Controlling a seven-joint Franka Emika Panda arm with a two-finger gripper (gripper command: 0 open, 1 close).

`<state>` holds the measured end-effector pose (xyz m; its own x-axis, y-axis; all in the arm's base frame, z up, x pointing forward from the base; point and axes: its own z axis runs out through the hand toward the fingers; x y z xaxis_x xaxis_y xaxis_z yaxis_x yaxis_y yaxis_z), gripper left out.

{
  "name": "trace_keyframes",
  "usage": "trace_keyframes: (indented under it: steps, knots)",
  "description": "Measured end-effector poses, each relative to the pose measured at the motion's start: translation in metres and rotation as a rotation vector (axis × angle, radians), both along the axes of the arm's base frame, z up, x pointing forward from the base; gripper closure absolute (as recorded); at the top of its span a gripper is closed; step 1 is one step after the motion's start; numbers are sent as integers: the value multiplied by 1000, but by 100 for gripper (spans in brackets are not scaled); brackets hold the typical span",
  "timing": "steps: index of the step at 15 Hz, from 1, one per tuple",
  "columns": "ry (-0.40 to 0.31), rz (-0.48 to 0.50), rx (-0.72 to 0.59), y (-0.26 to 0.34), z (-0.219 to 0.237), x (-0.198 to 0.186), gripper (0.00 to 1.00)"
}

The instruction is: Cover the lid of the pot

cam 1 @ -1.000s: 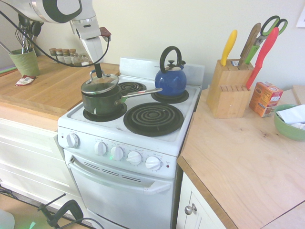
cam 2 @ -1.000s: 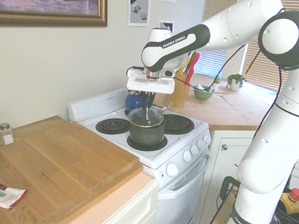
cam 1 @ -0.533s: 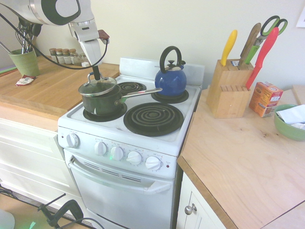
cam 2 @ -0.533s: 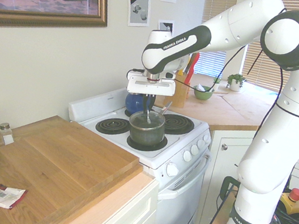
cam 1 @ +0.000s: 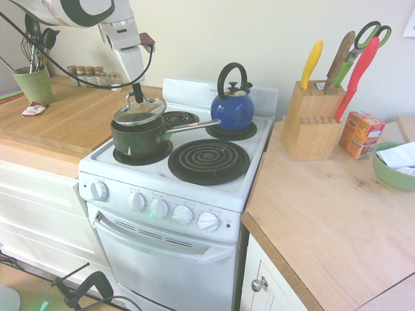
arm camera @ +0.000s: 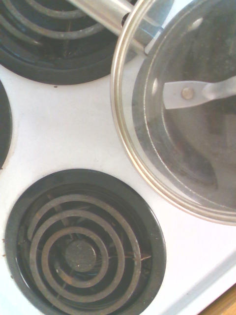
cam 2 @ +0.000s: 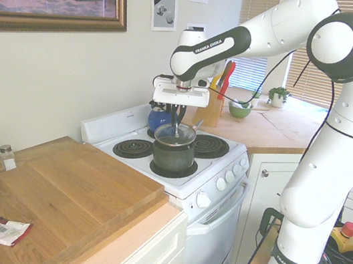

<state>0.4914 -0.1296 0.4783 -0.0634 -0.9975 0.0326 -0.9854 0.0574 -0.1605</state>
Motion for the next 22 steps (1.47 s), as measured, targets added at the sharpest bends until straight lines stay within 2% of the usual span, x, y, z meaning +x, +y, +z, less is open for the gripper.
trace_keyframes:
  steps: [6,17,18,22]
  knots:
    - [28,14,4,7,-15,-1,100]
    - [27,58,6,14,-39,4,100]
    - [27,65,6,14,-39,4,0]
    - [29,85,-8,15,-38,4,0]
